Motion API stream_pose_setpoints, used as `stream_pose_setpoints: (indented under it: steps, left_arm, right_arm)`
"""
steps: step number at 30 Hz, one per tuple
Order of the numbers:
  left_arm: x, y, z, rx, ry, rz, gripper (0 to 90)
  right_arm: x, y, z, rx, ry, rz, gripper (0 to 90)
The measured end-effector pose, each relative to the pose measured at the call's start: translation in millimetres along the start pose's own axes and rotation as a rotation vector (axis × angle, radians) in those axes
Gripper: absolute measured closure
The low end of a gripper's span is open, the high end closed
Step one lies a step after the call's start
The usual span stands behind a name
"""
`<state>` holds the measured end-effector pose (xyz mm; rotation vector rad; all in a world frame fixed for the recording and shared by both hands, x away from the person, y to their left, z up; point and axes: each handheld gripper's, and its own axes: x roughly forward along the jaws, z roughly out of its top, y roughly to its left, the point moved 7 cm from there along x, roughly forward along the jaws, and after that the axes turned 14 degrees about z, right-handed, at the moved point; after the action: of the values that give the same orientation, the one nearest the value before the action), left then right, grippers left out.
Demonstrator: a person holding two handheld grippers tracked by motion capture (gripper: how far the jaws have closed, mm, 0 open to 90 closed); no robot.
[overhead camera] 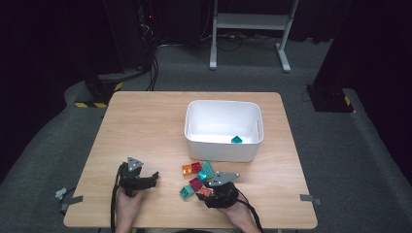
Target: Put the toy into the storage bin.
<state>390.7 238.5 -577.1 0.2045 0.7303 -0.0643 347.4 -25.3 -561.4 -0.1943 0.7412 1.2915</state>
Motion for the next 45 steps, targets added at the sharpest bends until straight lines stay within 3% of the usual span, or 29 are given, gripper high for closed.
stream_pose_setpoints:
  steps: [5, 18, 31, 36, 45]
  left_arm:
    - [0.0, 0.1, 0.0, 0.001, 0.0, 0.001, 10.8]
    - [-0.1, 0.2, -0.1, 0.003, 0.001, 0.0, 10.9]
    - [-0.1, 0.2, -0.2, 0.004, 0.002, -0.001, 10.9]
    - [-0.1, 0.2, -0.1, 0.004, 0.001, 0.0, 10.9]
    - [0.1, -0.1, 0.1, 0.0, -0.002, -0.001, 10.9]
  right_arm:
    - [1.4, 0.0, -1.8, -0.017, 0.025, -0.017, 57.4]
    - [-7.8, -2.0, -2.0, -0.025, 0.023, -0.038, 58.9]
    - [-25.0, -7.4, 3.4, -0.021, -0.012, -0.059, 59.0]
    - [-35.1, -10.5, 5.3, 0.016, -0.044, -0.064, 59.0]
    - [-49.1, -15.6, 11.1, 0.019, -0.064, -0.077, 59.0]
